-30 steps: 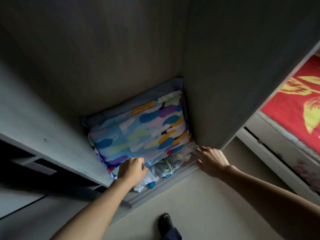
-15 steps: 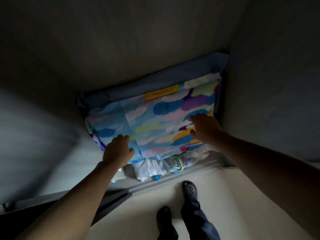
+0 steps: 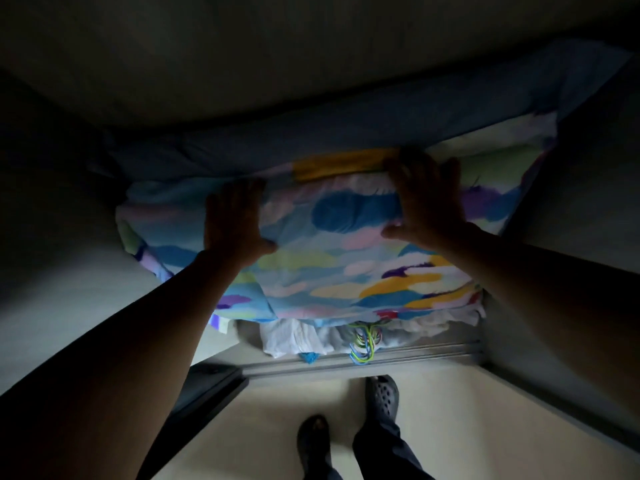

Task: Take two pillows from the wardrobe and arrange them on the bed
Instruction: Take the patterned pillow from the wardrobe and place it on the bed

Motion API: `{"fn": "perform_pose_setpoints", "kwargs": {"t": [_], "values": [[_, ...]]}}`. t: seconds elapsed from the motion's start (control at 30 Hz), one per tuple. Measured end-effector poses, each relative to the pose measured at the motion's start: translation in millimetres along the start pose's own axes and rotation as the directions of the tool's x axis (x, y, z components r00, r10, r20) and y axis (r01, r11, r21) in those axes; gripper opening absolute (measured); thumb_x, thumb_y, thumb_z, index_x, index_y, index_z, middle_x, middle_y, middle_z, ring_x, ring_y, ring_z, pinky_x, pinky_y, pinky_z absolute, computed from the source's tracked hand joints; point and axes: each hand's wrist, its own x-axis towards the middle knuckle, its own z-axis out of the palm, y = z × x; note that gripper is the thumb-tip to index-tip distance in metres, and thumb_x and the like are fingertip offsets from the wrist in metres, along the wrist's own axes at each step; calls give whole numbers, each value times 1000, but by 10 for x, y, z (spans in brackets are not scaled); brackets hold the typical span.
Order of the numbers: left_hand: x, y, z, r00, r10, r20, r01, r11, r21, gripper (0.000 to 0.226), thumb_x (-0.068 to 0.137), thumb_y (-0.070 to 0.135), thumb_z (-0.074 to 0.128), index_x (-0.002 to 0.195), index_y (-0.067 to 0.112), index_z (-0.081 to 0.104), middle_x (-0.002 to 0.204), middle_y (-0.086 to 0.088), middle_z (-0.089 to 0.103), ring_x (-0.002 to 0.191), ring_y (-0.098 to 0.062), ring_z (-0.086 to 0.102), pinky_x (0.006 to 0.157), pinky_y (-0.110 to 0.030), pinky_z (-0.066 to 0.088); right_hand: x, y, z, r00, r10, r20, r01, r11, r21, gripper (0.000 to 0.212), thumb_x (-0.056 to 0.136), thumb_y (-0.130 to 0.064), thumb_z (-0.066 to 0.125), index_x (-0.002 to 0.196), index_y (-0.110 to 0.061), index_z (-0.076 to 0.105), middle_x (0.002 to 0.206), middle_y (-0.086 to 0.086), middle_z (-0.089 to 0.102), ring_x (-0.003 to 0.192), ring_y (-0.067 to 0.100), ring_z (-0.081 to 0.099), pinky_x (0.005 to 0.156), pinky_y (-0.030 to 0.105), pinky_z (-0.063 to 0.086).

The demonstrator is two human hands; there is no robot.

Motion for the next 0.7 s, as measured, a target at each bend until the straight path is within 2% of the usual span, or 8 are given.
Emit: {"fn": "perform_pose_setpoints", "kwargs": {"t": [0.07, 0.17, 0.3, 0.4, 0.47, 0.6, 0.7], "values": [[-11, 22, 35, 999, -13, -45, 12, 1000, -24, 106, 56, 45, 82, 143, 16, 29, 142, -14, 42, 129, -35, 39, 109, -47, 28, 43, -49, 56, 999, 43, -13, -43, 999, -33, 113, 51, -52, 85, 143, -15, 28, 136, 24, 41, 125, 41, 38, 107, 66, 21], [-79, 51, -28, 997, -31, -76, 28, 999, -41, 94, 56, 40, 82, 135, 13, 40, 131, -17, 51, 119, -37, 46, 105, -45, 32, 50, -88, 30, 997, 79, -15, -80, 996, -38, 112, 48, -50, 87, 139, -15, 33, 129, 27, 45, 120, 45, 41, 106, 64, 23], [-255, 121, -130, 993, -46, -108, 38, 997, -70, 74, 59, 28, 81, 123, 12, 49, 123, -19, 55, 112, -39, 50, 99, -44, 35, -194, -157, -33, 993, 70, -99, -71, 997, -3, 95, 54, -41, 84, 133, -11, 39, 128, 22, 46, 121, 40, 41, 108, 63, 24], [-521, 187, -88, 990, -42, -134, 35, 998, -53, 66, 56, 22, 81, 116, 12, 53, 112, -20, 57, 104, -40, 51, 93, -45, 37, -488, -255, -52, 986, 70, -153, -69, 998, 9, 93, 56, -33, 80, 133, -4, 38, 131, 21, 46, 124, 37, 41, 109, 61, 23], [-736, 192, -7, 993, -47, -104, 42, 998, -48, 66, 55, 21, 82, 114, 13, 54, 111, -20, 55, 104, -40, 50, 90, -44, 39, -703, -318, -75, 987, 63, -150, -62, 998, 7, 90, 52, -33, 81, 129, -6, 42, 122, 19, 51, 115, 38, 46, 107, 59, 27], [-1130, 154, 175, 996, -12, -89, 14, 1000, 26, 53, 52, 15, 79, 97, 8, 54, 99, -20, 57, 91, -40, 54, 76, -43, 47, -1112, -489, -179, 997, 76, 1, -76, 997, -18, 75, 45, -32, 83, 111, -14, 53, 101, 15, 61, 96, 36, 55, 86, 44, 43], [-1397, 150, 218, 995, 4, -103, -4, 1000, 5, 46, 61, 21, 76, 98, 7, 52, 95, -22, 62, 88, -41, 57, 75, -44, 47, -1490, -666, -265, 977, 145, 155, -144, 989, -19, 53, 59, -31, 79, 104, -16, 55, 97, 11, 70, 91, 34, 65, 78, 39, 49]]}}
